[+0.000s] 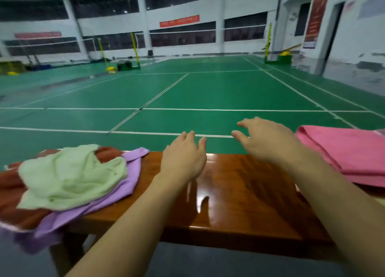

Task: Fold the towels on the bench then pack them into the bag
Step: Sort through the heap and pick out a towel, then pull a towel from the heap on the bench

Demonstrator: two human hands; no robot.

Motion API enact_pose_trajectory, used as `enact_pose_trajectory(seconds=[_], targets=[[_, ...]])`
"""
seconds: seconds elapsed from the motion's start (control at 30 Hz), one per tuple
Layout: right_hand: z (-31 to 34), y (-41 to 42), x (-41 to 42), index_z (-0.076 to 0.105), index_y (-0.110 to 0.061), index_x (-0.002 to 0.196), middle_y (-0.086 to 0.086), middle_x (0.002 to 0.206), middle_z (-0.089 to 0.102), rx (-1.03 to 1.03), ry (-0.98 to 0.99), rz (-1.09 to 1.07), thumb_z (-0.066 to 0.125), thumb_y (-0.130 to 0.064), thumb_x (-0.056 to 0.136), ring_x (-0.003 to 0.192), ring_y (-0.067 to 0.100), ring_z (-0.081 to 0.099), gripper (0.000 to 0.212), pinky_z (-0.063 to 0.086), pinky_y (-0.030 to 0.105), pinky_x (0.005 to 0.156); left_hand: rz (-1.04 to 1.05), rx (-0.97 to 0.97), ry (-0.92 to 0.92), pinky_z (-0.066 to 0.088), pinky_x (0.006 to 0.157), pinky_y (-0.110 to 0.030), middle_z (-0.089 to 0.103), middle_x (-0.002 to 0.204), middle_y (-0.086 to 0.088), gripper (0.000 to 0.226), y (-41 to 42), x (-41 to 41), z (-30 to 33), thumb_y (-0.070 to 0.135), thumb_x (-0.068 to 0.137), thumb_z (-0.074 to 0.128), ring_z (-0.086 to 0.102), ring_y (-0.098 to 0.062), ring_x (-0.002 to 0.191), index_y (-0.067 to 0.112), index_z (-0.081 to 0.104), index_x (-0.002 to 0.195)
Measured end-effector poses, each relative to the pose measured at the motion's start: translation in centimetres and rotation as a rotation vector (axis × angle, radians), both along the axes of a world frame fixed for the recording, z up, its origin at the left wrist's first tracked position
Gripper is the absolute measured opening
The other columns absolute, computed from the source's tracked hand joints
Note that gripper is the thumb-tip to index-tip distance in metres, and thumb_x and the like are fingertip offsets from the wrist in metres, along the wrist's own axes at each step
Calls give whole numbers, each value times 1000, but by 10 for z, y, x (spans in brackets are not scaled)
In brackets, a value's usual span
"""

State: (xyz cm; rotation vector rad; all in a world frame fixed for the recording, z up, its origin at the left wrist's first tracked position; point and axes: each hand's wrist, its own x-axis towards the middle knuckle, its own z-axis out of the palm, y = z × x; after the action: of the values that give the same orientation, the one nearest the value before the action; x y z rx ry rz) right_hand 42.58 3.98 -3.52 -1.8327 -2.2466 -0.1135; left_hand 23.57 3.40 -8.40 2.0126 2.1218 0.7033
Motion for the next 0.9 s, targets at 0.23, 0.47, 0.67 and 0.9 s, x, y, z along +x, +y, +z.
enact_pose_trajectory(seconds=[0.23,0.47,0.67,0.9], targets=[[-20,7,-119,53,-26,138,2,142,59,-32,29,249,39,-56,103,130,27,55,49,46,43,102,214,27,79,36,110,-41,51,146,-14,50,-32,-112,-16,43,105,39,46,-32,135,9,50,140],[-45,5,-206,57,-25,132,0,139,60,-124,60,421,40,-54,101,125,28,57,45,49,43,99,313,37,237,45,90,-41,63,113,-17,35,-57,-185,-37,40,92,63,58,-37,105,11,69,110],[-59,17,-226,55,-32,136,-3,140,60,-156,128,484,43,-57,100,125,26,57,46,49,46,101,281,175,74,45,77,-41,65,101,-11,24,-57,-193,-37,37,102,52,59,-35,95,14,61,102],[-59,20,-226,70,-13,101,6,102,73,-410,669,552,40,-66,99,96,28,68,61,53,37,86,208,297,-518,38,75,-30,60,98,1,22,-48,-174,-24,32,108,43,58,-22,95,12,52,113]])
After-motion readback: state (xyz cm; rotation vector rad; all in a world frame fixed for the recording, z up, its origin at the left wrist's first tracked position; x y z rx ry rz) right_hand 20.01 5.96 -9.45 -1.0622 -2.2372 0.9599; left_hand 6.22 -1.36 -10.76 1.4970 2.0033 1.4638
